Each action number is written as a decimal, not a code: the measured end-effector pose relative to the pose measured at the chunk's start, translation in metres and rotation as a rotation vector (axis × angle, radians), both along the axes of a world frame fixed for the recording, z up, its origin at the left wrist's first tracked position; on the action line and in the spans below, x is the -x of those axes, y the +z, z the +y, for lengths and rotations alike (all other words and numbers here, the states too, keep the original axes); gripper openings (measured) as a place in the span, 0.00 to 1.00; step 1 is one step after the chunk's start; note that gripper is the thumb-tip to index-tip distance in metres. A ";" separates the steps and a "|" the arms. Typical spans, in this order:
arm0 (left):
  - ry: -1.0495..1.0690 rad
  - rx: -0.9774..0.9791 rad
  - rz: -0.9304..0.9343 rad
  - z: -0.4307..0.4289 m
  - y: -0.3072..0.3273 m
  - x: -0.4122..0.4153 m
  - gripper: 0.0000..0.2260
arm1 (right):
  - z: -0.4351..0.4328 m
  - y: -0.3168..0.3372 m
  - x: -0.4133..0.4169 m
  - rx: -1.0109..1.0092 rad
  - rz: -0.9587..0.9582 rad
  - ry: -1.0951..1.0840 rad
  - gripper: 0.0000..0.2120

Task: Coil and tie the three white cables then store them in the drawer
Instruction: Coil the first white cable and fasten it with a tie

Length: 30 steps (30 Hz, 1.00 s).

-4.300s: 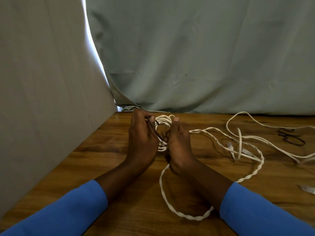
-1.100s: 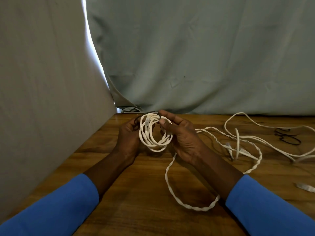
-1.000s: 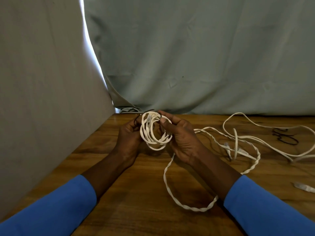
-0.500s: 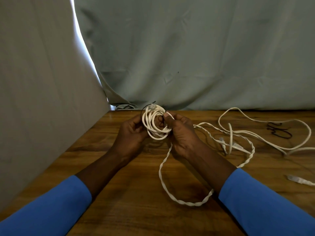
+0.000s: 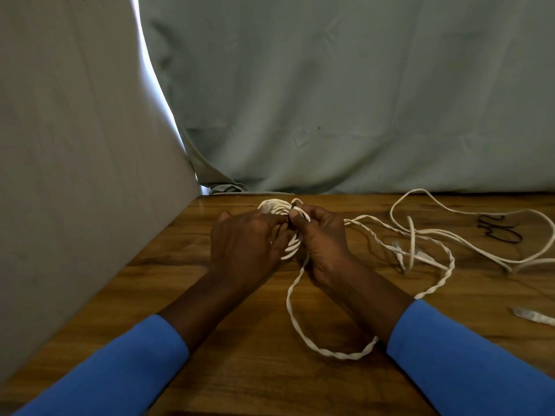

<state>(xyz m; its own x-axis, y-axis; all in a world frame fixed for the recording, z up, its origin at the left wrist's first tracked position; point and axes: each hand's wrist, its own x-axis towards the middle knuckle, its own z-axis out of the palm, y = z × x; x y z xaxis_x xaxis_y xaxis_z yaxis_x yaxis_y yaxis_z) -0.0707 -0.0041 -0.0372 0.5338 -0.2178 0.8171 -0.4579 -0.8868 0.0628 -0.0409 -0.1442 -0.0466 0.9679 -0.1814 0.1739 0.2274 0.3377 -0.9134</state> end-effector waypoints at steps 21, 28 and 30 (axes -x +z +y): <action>-0.071 0.318 0.320 -0.009 -0.004 -0.002 0.08 | 0.004 -0.008 -0.007 0.237 -0.203 -0.121 0.08; -0.357 0.750 0.571 0.000 0.008 -0.001 0.14 | -0.002 -0.003 -0.004 0.463 -0.385 -0.205 0.08; -0.505 0.983 0.719 -0.001 0.014 0.003 0.16 | -0.005 -0.003 -0.007 0.523 -0.396 -0.224 0.09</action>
<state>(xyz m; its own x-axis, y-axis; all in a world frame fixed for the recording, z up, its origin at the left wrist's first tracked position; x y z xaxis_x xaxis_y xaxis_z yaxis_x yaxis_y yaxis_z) -0.0734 -0.0048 -0.0228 0.9480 -0.0018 0.3181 -0.3174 -0.0745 0.9454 -0.0343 -0.1488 -0.0498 0.7623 -0.1658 0.6256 0.5901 -0.2189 -0.7771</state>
